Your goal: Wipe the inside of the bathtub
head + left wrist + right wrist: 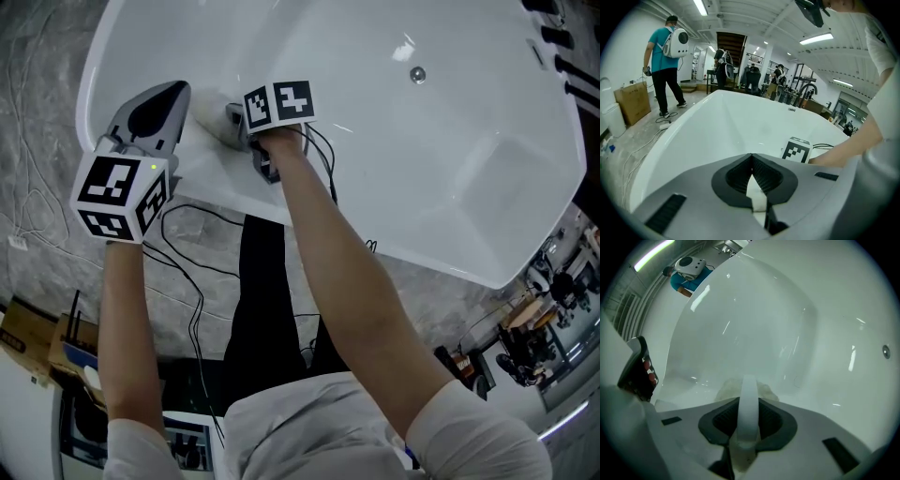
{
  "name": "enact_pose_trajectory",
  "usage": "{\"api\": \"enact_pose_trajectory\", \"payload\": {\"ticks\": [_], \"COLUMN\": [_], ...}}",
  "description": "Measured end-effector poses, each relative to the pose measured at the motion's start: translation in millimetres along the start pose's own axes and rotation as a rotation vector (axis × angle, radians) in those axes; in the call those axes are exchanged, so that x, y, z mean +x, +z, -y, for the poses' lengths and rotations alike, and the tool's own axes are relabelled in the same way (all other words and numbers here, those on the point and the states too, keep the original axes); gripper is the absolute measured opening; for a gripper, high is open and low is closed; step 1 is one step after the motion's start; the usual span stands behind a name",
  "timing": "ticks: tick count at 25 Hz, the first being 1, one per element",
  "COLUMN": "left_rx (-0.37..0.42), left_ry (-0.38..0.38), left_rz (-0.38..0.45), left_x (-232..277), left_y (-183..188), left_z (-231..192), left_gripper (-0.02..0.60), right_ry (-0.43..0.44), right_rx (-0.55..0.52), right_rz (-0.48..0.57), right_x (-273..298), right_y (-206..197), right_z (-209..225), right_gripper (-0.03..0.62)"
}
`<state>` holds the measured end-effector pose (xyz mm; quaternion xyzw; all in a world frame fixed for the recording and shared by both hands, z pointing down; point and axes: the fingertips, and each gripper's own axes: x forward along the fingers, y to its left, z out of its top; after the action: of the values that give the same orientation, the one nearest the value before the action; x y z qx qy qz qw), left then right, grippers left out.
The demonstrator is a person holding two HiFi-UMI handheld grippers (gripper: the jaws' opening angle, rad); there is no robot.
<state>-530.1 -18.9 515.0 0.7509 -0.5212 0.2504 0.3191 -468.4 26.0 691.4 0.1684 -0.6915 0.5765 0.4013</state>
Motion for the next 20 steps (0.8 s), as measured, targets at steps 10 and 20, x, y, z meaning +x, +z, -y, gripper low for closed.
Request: {"api": "enact_pose_trajectory", "payload": {"ticks": [10,20], "left_rx": [0.041,0.059], "left_ry": [-0.107,-0.202], "left_rz": [-0.076,-0.130], "left_x": [51.1,101.6], "left_y": [0.7,-4.4], "left_z": [44.1,105.7], "left_gripper": [0.011,0.011], "right_ry": [-0.071,-0.128], "right_rx": [0.043,0.062], "right_rz": [-0.003,0.016], "right_x": [-30.9,-76.6], "right_y": [-25.3,-59.0], "right_z": [52.4,113.9], "right_gripper": [0.098,0.098]}}
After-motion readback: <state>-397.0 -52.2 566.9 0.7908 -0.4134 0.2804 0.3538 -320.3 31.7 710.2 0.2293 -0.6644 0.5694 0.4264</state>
